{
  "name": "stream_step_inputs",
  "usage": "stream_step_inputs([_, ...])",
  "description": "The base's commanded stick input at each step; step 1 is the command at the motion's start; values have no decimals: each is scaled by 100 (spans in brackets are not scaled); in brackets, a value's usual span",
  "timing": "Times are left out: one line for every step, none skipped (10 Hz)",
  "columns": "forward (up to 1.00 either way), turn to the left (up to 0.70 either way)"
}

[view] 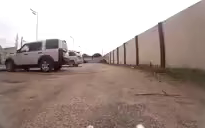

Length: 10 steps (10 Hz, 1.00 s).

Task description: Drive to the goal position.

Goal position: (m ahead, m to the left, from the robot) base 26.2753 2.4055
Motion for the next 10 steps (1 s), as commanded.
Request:
stream_step_inputs([50,0])
stream_step_inputs([50,0])
stream_step_inputs([50,0])
stream_step_inputs([50,0])
stream_step_inputs([50,0])
stream_step_inputs([50,0])
stream_step_inputs([50,0])
stream_step_inputs([50,0])
stream_step_inputs([50,0])
stream_step_inputs([50,0])
